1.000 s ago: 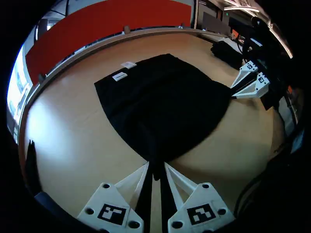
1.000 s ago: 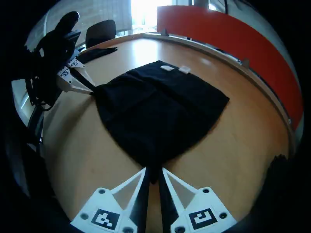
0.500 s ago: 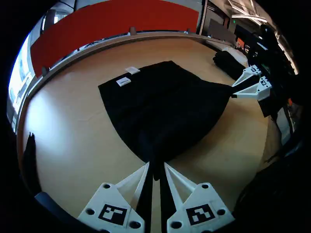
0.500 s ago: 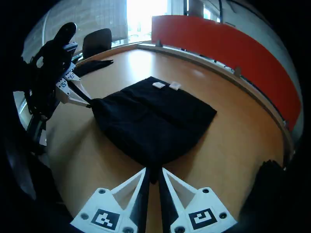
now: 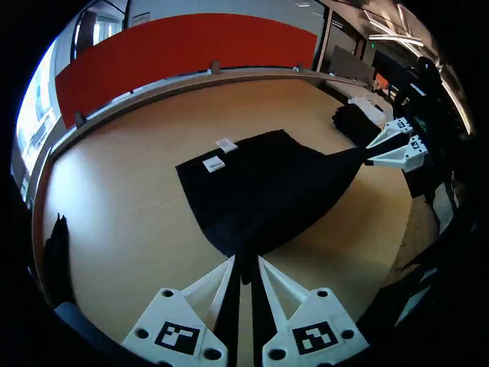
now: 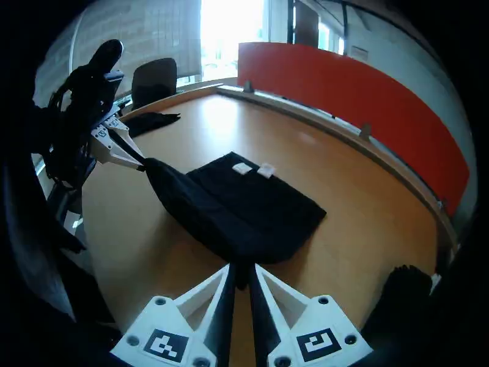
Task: Fold towel
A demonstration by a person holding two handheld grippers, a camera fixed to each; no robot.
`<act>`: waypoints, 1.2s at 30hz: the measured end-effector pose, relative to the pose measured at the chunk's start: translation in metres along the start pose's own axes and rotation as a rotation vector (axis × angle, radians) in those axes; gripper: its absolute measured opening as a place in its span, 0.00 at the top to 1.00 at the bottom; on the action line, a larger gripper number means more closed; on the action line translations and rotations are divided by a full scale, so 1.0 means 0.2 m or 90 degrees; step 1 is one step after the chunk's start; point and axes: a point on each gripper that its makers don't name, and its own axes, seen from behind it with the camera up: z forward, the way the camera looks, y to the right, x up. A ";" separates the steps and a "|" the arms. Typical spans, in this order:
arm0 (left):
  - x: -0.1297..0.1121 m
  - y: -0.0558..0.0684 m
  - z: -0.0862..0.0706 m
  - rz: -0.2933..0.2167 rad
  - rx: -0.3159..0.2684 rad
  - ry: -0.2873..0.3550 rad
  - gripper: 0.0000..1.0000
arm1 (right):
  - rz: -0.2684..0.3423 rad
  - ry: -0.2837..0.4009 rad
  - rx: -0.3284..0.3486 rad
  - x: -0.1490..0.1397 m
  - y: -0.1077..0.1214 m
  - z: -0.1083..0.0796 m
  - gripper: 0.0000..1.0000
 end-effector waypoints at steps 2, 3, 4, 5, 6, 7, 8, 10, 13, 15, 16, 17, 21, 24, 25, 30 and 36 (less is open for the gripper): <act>0.02 0.00 -0.03 0.001 0.000 0.004 0.90 | -0.001 0.006 0.001 0.03 0.00 -0.03 0.86; 0.04 0.01 -0.05 0.001 0.000 0.007 0.90 | -0.002 0.008 0.001 0.04 0.00 -0.04 0.86; 0.05 0.01 -0.06 0.002 0.000 0.009 0.89 | -0.003 0.010 0.001 0.06 0.00 -0.05 0.86; 0.06 0.01 -0.08 0.002 0.000 0.012 0.89 | -0.004 0.012 0.001 0.07 0.00 -0.06 0.86; 0.08 0.01 -0.09 0.002 0.000 0.015 0.89 | -0.004 0.015 0.001 0.08 0.00 -0.08 0.86; 0.09 0.01 -0.10 0.001 0.000 0.017 0.90 | -0.004 0.017 0.001 0.09 0.00 -0.09 0.86; 0.10 0.02 -0.12 0.001 0.000 0.019 0.90 | -0.005 0.019 0.001 0.10 0.00 -0.10 0.86; 0.12 0.02 -0.14 0.000 0.000 0.024 0.90 | -0.004 0.022 0.001 0.12 0.01 -0.12 0.86; 0.15 0.03 -0.18 0.000 0.000 0.030 0.90 | -0.003 0.027 0.002 0.14 0.01 -0.15 0.86; 0.17 0.03 -0.20 0.000 -0.001 0.032 0.90 | -0.005 0.028 0.002 0.15 0.01 -0.16 0.86; 0.17 0.03 -0.21 0.000 -0.001 0.033 0.90 | -0.007 0.028 0.003 0.16 0.01 -0.17 0.86; 0.18 0.04 -0.22 0.000 -0.001 0.035 0.90 | -0.008 0.028 0.003 0.16 0.01 -0.17 0.86; 0.20 0.04 -0.25 -0.002 -0.004 0.039 0.90 | -0.019 0.027 0.004 0.17 0.00 -0.20 0.86; 0.20 0.05 -0.26 -0.001 -0.006 0.039 0.90 | -0.021 0.027 0.004 0.19 0.00 -0.22 0.86; 0.20 0.05 -0.27 0.000 -0.006 0.040 0.90 | -0.021 0.027 0.004 0.19 0.00 -0.22 0.86; 0.20 0.05 -0.27 0.004 -0.006 0.039 0.90 | -0.021 0.026 0.006 0.19 0.00 -0.22 0.86; 0.20 0.05 -0.26 0.002 -0.009 0.038 0.90 | -0.021 0.022 0.004 0.18 0.00 -0.21 0.86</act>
